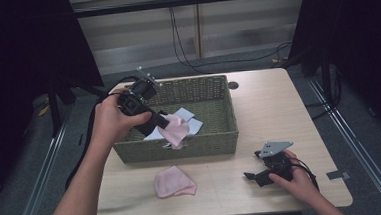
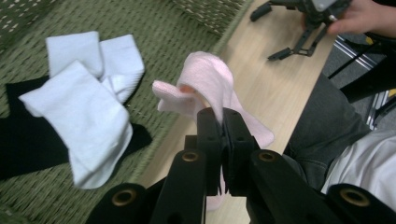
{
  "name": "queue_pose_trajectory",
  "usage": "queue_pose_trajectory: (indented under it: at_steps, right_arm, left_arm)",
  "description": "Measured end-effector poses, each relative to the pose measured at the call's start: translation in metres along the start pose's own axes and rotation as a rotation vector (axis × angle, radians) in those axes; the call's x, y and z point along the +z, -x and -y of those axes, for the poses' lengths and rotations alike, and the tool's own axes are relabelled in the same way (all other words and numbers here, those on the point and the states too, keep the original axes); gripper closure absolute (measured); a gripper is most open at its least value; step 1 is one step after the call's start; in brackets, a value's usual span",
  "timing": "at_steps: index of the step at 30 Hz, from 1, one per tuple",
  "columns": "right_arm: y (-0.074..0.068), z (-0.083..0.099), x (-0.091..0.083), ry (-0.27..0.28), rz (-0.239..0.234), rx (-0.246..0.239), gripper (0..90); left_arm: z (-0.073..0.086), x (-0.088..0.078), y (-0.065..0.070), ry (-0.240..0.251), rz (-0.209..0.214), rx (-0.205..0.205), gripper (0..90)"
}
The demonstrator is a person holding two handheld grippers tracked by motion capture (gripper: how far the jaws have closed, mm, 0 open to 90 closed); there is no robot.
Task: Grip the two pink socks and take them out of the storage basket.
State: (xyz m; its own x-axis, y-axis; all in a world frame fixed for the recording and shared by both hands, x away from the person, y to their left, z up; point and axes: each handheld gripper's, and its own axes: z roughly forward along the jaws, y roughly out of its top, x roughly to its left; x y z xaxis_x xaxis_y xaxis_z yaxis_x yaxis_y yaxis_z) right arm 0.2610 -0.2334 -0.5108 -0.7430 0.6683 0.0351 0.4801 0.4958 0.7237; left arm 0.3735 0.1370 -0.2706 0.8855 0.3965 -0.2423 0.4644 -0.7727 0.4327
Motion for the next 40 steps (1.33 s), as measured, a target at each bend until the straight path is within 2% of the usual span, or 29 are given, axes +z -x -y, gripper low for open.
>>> queue_pose_trajectory:
  at_steps: [3,4,6,7,8,11,15,24,28,29,37,38,40]
  right_arm:
    - [0.000,0.000,0.000,0.000,0.000,0.000,12.1]
    - [0.000,0.000,0.000,-0.001,0.001,0.000,12.1]
    - [0.000,0.000,0.000,0.000,0.000,0.000,12.1]
    - [0.000,0.000,0.000,0.000,0.000,0.000,12.1]
    - [0.000,0.000,0.000,0.000,0.000,0.000,12.1]
    - [0.000,0.000,0.000,-0.003,-0.002,0.005,12.1]
    - [0.000,0.000,0.000,-0.004,-0.003,0.002,12.1]
    - [0.000,0.000,0.000,-0.005,-0.003,0.002,12.1]
    - [0.000,0.000,0.000,-0.004,-0.002,0.002,12.1]
    - [0.000,0.000,0.000,-0.004,-0.003,0.002,12.1]
    - [0.000,0.000,0.000,-0.004,-0.002,0.002,12.1]
    - [0.000,0.000,0.000,-0.004,-0.003,0.002,12.1]
    - [0.000,0.000,0.000,-0.004,-0.003,0.002,12.1]
  left_arm:
    - [0.002,0.006,0.010,-0.005,0.014,0.024,87.0]
    - [0.002,0.009,0.013,-0.013,0.031,0.031,86.2]
    - [0.003,0.013,0.016,0.001,0.037,0.061,76.4]
    - [0.004,0.015,0.016,0.019,0.023,0.061,67.3]
    - [0.005,0.016,0.016,0.021,0.018,0.054,63.2]
    - [0.012,0.021,0.011,0.029,-0.015,0.042,57.7]
    - [0.024,0.029,0.006,0.047,-0.016,0.025,54.0]
    - [0.052,0.052,-0.003,0.044,-0.058,0.024,48.3]
    - [0.059,0.061,-0.003,0.057,-0.070,0.009,47.1]
    - [0.059,0.061,-0.004,0.037,-0.078,0.027,46.4]
    - [0.067,0.073,-0.001,0.059,-0.080,0.006,44.2]
    - [0.067,0.073,-0.001,0.047,-0.082,0.019,44.0]
    - [0.068,0.074,0.000,0.052,-0.085,0.016,44.0]
